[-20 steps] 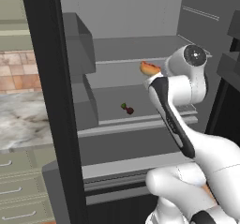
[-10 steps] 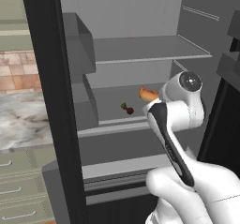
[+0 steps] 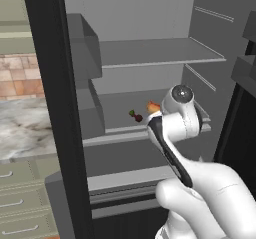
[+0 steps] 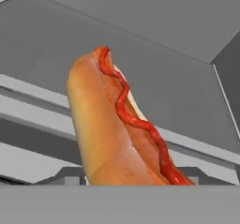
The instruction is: Move the beet and hot dog from the top shelf to the second highest shelf to make space. Then, place the pitcher from the counter on the cleared top shelf.
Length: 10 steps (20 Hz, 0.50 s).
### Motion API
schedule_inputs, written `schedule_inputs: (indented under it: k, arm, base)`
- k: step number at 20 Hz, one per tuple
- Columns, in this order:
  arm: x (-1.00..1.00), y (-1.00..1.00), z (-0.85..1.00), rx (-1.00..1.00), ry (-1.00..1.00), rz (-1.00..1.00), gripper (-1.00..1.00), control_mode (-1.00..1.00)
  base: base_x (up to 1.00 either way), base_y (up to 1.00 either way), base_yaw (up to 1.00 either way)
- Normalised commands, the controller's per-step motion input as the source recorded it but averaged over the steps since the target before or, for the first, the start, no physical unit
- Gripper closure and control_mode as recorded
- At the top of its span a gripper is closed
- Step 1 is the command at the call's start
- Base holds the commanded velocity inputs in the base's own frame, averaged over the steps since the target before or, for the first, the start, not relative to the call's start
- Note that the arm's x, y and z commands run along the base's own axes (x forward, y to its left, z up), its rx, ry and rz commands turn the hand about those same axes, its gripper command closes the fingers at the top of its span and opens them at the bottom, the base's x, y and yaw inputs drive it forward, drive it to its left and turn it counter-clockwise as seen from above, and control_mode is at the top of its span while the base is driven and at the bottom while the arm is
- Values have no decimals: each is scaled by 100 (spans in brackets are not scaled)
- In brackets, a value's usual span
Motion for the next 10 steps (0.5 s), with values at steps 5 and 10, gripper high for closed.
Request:
schedule_inputs:
  k: [5, 10]
  arm:
    - [48, -33, -23, 3, 0, -19, 100, -100]
    - [73, -32, -21, 10, 2, -17, 100, -100]
  base:
    - [0, 0, 0]
    - [0, 0, 0]
